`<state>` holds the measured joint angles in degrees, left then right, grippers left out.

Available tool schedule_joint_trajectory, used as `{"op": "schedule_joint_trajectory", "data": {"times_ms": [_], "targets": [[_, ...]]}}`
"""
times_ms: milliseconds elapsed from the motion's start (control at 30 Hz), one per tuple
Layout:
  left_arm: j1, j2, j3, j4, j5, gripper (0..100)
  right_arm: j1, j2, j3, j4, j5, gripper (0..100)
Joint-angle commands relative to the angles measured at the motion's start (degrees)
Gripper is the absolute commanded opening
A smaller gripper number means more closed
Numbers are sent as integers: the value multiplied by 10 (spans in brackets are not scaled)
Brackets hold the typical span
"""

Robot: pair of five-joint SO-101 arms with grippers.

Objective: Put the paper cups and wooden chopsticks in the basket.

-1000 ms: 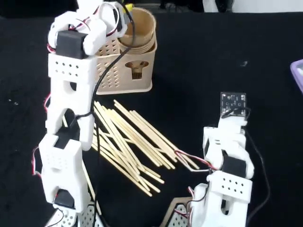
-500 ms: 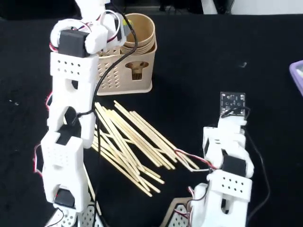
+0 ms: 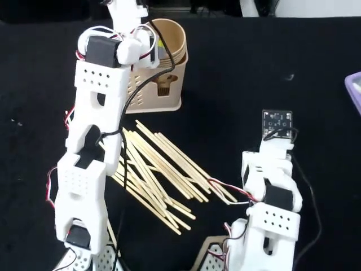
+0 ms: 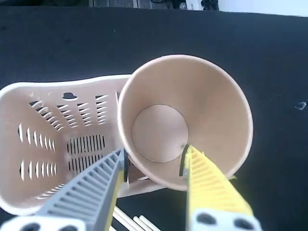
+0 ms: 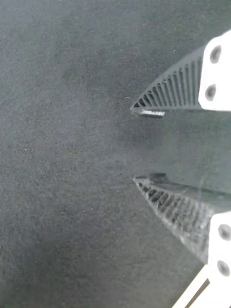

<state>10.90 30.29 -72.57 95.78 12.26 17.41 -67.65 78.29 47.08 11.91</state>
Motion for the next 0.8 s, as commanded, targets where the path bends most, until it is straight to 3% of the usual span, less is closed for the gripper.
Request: {"op": "schedule_joint_trajectory", "data": {"times_ms": [0,333,600,767], "targets": [[7,-5,-39,-10,-10,202,-7,-7,-6,-9,-3,197],[4,-15,-228,-8,-10,202,-7,-7,-6,-9,-3,197],[3,-19,-211,40,-16,202,-7,-7,-6,-9,-4,197],[-37,-49,-216,53,-86,202,-7,-7,-7,-9,-4,197]]}}
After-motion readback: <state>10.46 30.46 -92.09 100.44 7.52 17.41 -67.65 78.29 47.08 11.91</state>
